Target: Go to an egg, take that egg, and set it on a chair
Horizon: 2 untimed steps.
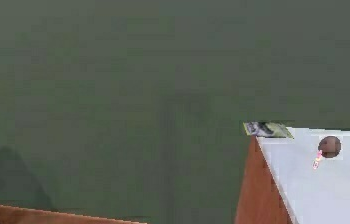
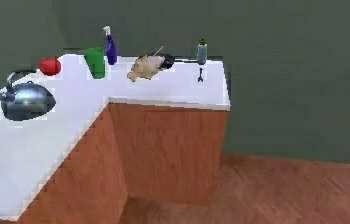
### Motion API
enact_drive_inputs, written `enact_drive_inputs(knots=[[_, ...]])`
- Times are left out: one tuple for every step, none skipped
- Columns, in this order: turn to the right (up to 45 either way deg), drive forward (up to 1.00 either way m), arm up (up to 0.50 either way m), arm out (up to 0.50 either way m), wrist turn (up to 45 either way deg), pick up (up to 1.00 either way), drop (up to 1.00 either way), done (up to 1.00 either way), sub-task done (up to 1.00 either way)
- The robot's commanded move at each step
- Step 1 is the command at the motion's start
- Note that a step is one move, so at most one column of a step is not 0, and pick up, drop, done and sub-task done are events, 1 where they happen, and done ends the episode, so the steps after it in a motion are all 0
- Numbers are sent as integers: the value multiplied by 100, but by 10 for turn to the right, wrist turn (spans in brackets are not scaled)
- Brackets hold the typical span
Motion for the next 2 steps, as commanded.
enact_drive_inputs(knots=[[30, 0, 0, 0, 0, 0, 0, 0, 0], [0, 75, 0, 0, 0, 0, 0, 0, 0]])
